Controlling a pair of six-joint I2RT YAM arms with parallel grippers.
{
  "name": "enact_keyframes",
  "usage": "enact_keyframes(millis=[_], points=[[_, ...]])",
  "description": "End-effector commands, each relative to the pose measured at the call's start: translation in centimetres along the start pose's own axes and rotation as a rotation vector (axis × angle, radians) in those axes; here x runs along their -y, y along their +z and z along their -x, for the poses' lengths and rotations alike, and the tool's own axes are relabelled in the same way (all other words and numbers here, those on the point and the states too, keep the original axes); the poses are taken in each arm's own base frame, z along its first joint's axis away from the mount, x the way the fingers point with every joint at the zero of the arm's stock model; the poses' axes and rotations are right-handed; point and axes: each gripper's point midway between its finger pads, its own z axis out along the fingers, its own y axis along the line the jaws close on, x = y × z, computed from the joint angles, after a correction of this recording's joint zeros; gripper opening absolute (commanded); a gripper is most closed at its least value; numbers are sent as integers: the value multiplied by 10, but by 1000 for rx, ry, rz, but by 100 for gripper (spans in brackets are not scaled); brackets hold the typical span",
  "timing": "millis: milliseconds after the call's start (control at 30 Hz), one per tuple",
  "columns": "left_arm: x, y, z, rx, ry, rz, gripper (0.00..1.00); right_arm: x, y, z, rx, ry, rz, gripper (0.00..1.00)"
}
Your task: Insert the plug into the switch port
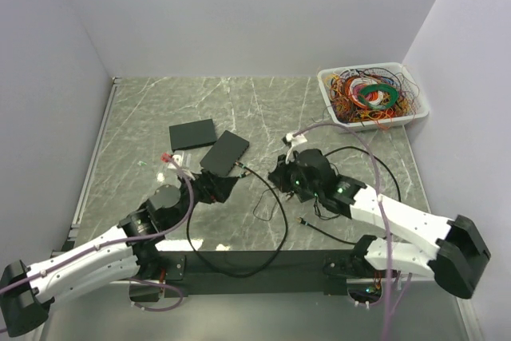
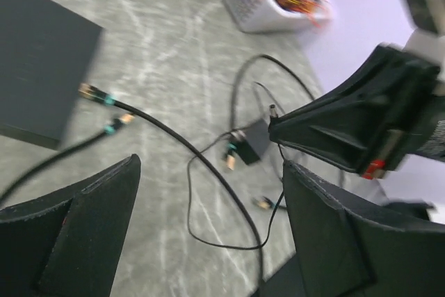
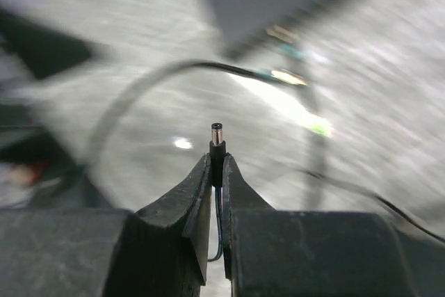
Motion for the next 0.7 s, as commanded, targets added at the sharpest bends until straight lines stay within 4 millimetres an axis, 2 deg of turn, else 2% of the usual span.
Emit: enact_keyframes(millis=[0, 33, 67, 100, 133, 167, 200, 233, 267, 300, 367, 400, 467, 633, 667], points=[[-18, 11, 22, 47, 77, 163, 89, 52, 2, -4, -89, 3, -226, 0], [-14, 15, 29, 47, 98, 168, 89, 60, 4, -2, -99, -3, -259, 0], [-27, 24, 24, 12, 122, 221, 89, 71, 8, -15, -168, -12, -300, 0], [-28, 30, 23, -13, 130, 225, 88, 69, 14, -3, -166, -29, -305, 0], [-26, 36, 29, -18, 134, 223, 86, 71, 19, -4, -197, -36, -316, 0], [-36, 44, 37, -2, 125, 246, 85, 81, 28, -21, -291, -46, -352, 0], [-47, 52, 31, -38, 126, 267, 85, 76, 37, -6, -288, -66, -347, 0], [-46, 58, 29, -65, 115, 236, 84, 78, 44, -6, -312, -76, -354, 0], [-64, 65, 31, -69, 105, 277, 83, 87, 55, -17, -366, -89, -392, 0], [-65, 70, 35, -58, 97, 265, 82, 86, 65, -7, -352, -99, -390, 0], [-75, 77, 42, -46, 104, 281, 81, 95, 82, -14, -382, -104, -399, 0], [-84, 81, 39, -57, 108, 303, 81, 98, 89, -7, -376, -97, -390, 0], [-91, 88, 48, -40, 111, 304, 81, 105, 105, -12, -394, -90, -383, 0], [-113, 108, 47, -41, 79, 284, 80, 115, 136, -7, -395, -111, -344, 0], [-120, 110, 50, -34, 70, 292, 78, 118, 142, -13, -406, -118, -348, 0]])
